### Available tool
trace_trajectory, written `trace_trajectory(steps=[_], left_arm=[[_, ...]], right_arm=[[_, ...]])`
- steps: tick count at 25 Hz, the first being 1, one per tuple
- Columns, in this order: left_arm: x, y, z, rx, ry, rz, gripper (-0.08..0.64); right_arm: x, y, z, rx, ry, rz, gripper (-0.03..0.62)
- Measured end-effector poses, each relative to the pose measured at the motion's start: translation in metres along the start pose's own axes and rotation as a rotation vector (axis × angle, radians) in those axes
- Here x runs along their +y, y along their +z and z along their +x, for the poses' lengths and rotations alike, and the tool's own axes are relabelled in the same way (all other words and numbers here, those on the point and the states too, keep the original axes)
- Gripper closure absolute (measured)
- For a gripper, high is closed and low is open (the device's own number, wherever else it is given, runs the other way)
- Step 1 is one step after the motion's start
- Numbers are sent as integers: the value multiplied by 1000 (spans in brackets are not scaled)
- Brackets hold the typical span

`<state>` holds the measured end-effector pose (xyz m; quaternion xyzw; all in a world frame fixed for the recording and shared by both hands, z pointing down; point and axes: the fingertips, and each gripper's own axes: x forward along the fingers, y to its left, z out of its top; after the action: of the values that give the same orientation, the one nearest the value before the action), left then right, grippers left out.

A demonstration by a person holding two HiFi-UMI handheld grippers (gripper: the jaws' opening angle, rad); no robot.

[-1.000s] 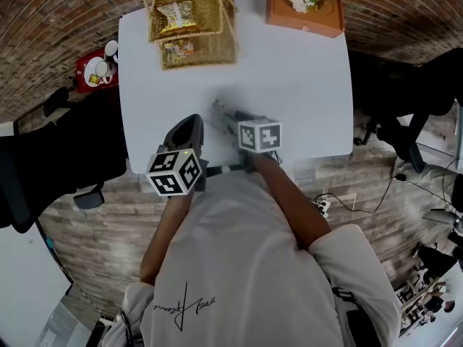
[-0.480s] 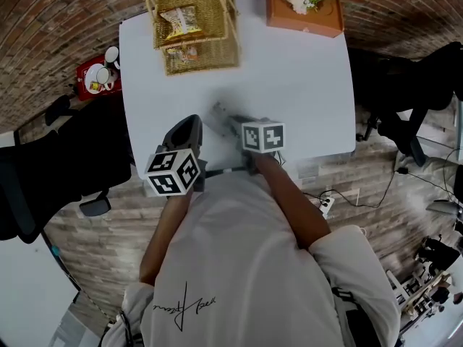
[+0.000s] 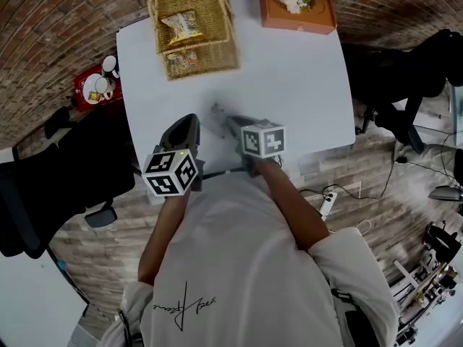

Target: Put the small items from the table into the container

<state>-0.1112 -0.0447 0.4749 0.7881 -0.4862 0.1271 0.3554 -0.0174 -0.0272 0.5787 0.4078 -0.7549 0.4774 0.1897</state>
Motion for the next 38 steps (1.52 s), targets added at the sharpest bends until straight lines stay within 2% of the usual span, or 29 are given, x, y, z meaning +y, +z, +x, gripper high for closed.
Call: trace_trajectory(steps=[16,30,38], left_arm=[[12,17,-3,-10,-86,41,551],[25,28,-4,-7,-134,46,551],[21,26,-4,0,-168,74,551]], right_arm=[[34,31,-20,-100,-29,-82,555],[70,66,-33,-133,31,-166,555],[85,68,-51,-126,74,-226,555]])
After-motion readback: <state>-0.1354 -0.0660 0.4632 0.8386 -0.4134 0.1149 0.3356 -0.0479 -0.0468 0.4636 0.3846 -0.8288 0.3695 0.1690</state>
